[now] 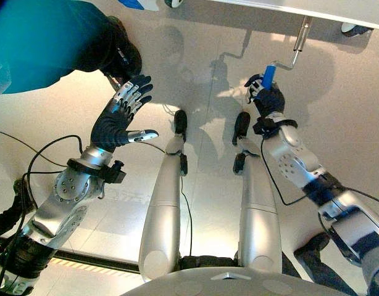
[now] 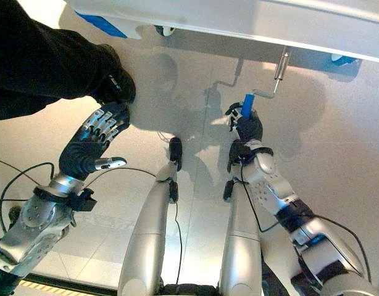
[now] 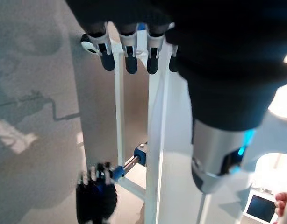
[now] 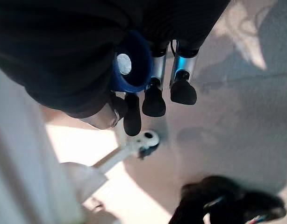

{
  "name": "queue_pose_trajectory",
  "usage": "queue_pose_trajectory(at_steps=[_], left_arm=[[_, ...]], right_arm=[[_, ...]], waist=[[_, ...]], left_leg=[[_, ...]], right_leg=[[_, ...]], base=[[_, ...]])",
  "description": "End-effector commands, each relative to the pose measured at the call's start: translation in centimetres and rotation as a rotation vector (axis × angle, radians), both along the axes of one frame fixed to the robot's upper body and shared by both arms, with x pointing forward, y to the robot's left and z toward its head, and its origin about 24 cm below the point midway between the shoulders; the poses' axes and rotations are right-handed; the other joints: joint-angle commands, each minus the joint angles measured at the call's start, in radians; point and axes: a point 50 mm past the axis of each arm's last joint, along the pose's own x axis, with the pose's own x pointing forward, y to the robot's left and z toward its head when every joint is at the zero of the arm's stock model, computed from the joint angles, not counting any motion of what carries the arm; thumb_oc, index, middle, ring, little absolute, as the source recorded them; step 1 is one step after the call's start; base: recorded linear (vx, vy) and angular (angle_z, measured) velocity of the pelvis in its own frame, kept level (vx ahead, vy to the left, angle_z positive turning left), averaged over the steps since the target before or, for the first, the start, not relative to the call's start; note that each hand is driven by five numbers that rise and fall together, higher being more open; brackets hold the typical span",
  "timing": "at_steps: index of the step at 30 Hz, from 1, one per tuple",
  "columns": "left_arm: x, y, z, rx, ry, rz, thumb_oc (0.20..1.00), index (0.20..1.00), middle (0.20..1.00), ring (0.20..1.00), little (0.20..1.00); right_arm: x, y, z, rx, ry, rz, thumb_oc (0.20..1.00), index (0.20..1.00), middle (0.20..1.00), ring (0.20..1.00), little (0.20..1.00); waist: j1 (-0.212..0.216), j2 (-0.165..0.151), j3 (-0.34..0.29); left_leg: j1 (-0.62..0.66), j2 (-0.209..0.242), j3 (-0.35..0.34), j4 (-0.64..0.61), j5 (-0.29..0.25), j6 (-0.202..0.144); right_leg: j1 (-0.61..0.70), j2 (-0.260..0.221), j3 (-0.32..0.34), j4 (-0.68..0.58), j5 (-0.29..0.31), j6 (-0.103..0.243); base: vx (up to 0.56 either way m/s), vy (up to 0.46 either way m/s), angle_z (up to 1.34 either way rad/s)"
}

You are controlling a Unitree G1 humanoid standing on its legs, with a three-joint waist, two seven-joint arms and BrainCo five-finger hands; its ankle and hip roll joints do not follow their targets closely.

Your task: Raise the hospital bed

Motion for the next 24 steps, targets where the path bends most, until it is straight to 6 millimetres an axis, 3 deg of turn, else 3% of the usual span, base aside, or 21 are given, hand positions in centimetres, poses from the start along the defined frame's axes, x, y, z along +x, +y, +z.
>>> queue_pose_trajectory(at_steps=[1,5,7,11,13,14,15,19,24], left_arm=[[-1.3,-1.7,1.5,-0.023,-0.114,-0.102,1.0,1.0,1.0,1.0,1.0],[-0.9,-2.5,1.2,-0.044,-0.1,-0.141,1.0,1.0,1.0,1.0,1.0],[-0.6,-3.1,1.2,-0.05,-0.099,-0.167,1.0,1.0,1.0,1.0,1.0],[-0.2,-4.0,1.4,-0.063,-0.1,-0.236,1.0,1.0,1.0,1.0,1.0],[-0.1,-4.3,1.4,-0.066,-0.099,-0.26,1.0,1.0,1.0,1.0,1.0],[-0.1,-4.5,1.4,-0.07,-0.094,-0.281,1.0,1.0,1.0,1.0,1.0],[-0.1,-4.6,1.4,-0.069,-0.094,-0.283,1.0,1.0,1.0,1.0,1.0],[-0.1,-5.0,1.0,-0.06,-0.075,-0.313,1.0,1.0,1.0,1.0,1.0],[0.0,-5.4,0.6,-0.057,-0.051,-0.324,1.0,1.0,1.0,1.0,1.0]], right_arm=[[0.8,7.2,11.9,-0.179,-0.434,0.183,0.2,0.2,0.2,0.2,0.2],[4.3,4.7,8.7,-0.207,-0.203,-0.023,0.2,0.2,0.2,0.2,0.2],[5.3,2.3,6.5,-0.205,-0.07,-0.125,0.2,0.2,0.2,0.2,0.2],[5.7,-1.7,3.7,-0.231,0.084,-0.232,0.2,0.2,0.2,0.2,0.2],[5.5,-4.4,2.4,-0.235,0.151,-0.312,0.2,0.2,0.2,0.2,0.2],[4.9,-6.9,1.2,-0.216,0.215,-0.388,0.2,0.2,0.2,0.2,0.2],[4.9,-7.0,1.2,-0.216,0.215,-0.39,0.2,0.2,0.2,0.2,0.2],[3.5,-11.0,-0.6,-0.205,0.296,-0.502,0.2,0.2,0.2,0.2,0.2],[1.2,-15.5,-2.8,-0.171,0.388,-0.652,0.2,0.2,0.2,0.2,0.2]], waist=[[0.063,0.031,-0.025],[0.075,0.048,-0.025],[0.076,0.056,-0.025],[0.089,0.085,-0.025],[0.097,0.102,-0.025],[0.103,0.12,-0.025],[0.105,0.121,-0.025],[0.107,0.155,-0.025],[0.095,0.172,-0.025]], left_leg=[[0.019,-0.036,-0.001,-0.021,-0.026,0.027],[0.015,-0.037,0.001,-0.019,-0.028,0.026],[0.015,-0.039,0.0,-0.015,-0.03,0.026],[0.022,-0.042,-0.004,-0.016,-0.031,0.026],[0.019,-0.045,-0.006,-0.013,-0.031,0.028],[0.02,-0.046,-0.007,-0.013,-0.031,0.028],[0.02,-0.046,-0.007,-0.012,-0.032,0.028],[0.022,-0.049,-0.006,-0.013,-0.03,0.029],[0.015,-0.046,0.005,-0.004,-0.036,0.031]], right_leg=[[0.073,-0.032,-0.019,-0.051,0.008,0.057],[0.071,-0.03,-0.015,-0.052,0.008,0.056],[0.071,-0.028,-0.014,-0.049,0.003,0.054],[0.074,-0.027,-0.013,-0.045,-0.005,0.056],[0.071,-0.029,-0.011,-0.037,-0.012,0.057],[0.069,-0.03,-0.008,-0.031,-0.018,0.057],[0.069,-0.03,-0.009,-0.031,-0.018,0.057],[0.058,-0.031,-0.001,-0.016,-0.027,0.058],[0.039,-0.027,0.01,0.006,-0.033,0.057]], base=[[0.0,0.031,0.02],[0.0,0.023,0.03],[0.0,0.0,0.0],[0.0,-0.01,0.04],[0.0,-0.015,0.0],[0.0,0.0,0.0],[0.0,-0.013,0.04],[0.0,-0.001,0.01],[0.0,0.001,0.01]])
